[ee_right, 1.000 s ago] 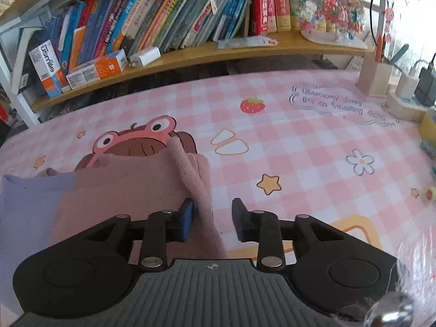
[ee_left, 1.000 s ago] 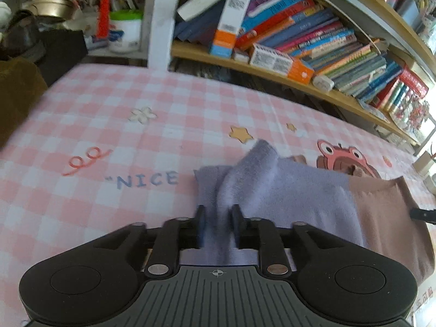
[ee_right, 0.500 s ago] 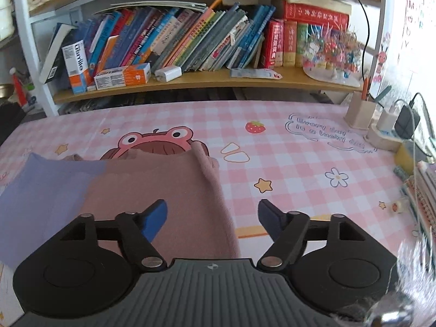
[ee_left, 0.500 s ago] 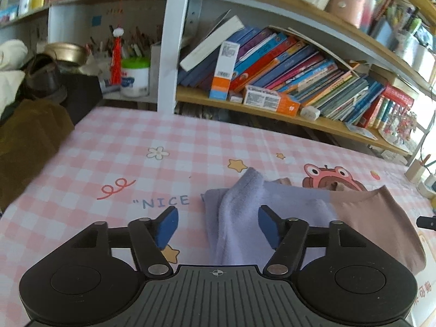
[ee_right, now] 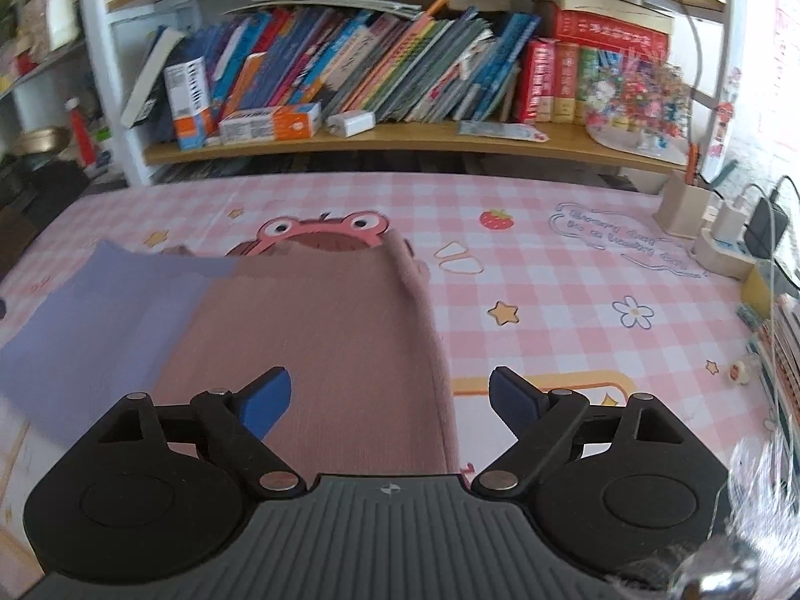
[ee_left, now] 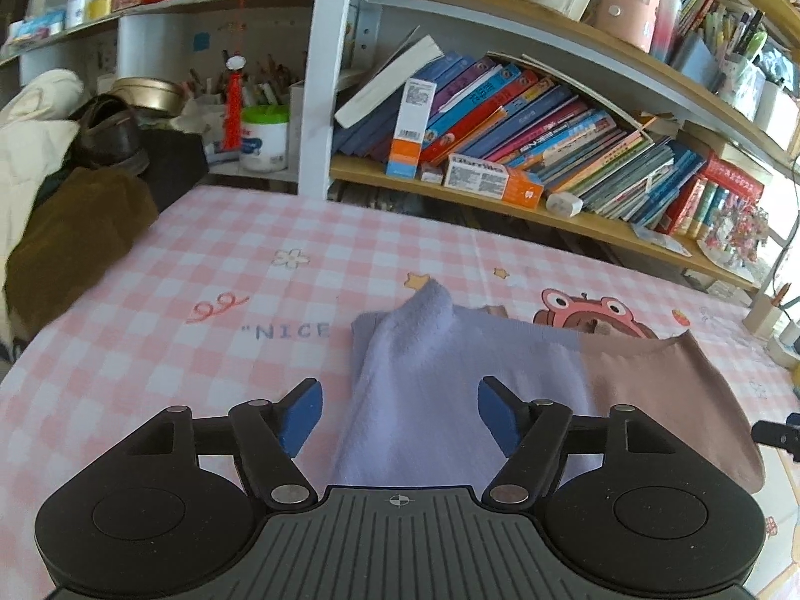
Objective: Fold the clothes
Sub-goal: 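Lower the hem onto the collar and open both grippers, then move both open grippers to the middle of the folded sweater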
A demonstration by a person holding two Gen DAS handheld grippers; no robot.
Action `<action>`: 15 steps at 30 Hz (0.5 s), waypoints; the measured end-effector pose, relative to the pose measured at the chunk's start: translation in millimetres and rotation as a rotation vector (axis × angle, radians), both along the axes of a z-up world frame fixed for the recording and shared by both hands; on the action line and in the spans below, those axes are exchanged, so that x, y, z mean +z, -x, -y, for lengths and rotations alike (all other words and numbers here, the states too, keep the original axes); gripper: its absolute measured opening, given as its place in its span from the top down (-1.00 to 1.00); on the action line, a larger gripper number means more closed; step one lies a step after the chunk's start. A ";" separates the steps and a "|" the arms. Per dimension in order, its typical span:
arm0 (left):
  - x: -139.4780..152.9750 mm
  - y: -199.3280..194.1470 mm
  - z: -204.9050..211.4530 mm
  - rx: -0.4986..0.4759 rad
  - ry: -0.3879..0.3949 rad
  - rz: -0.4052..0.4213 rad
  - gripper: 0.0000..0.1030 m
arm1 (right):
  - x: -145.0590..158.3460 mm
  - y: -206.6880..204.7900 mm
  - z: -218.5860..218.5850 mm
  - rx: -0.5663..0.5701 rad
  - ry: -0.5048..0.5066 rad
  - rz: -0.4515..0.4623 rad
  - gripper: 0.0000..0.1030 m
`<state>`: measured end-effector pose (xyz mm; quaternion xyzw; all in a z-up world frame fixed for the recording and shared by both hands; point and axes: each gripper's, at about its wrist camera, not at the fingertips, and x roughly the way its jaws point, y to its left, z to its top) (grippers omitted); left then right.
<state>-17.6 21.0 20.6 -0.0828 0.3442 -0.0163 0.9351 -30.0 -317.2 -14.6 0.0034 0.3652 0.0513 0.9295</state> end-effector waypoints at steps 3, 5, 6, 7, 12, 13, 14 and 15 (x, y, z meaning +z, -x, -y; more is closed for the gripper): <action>-1.2 14.1 13.7 0.025 -0.003 -0.016 -0.39 | -1.9 9.9 7.0 0.053 0.028 0.004 -0.68; -1.3 22.5 22.8 0.037 -0.006 -0.023 -0.39 | -3.1 16.4 14.1 0.079 0.036 0.006 -0.68; -0.9 27.2 28.0 0.044 -0.008 -0.026 -0.39 | -4.0 19.1 17.8 0.089 0.032 0.003 -0.68; -0.6 32.1 33.4 0.049 -0.010 -0.029 -0.39 | -5.0 21.8 21.5 0.098 0.028 0.001 -0.68; -1.4 55.0 59.8 0.073 -0.019 -0.044 -0.43 | -10.3 37.5 33.4 0.155 0.000 -0.011 -0.68; -2.2 59.5 65.2 0.079 -0.020 -0.048 -0.46 | -11.2 41.0 35.2 0.169 -0.004 -0.013 -0.68; -3.2 64.2 70.3 0.084 -0.021 -0.051 -0.48 | -12.3 44.3 37.0 0.183 -0.004 -0.014 -0.68; -4.4 68.9 75.4 0.090 -0.021 -0.056 -0.49 | -13.5 47.6 38.8 0.197 -0.003 -0.016 -0.68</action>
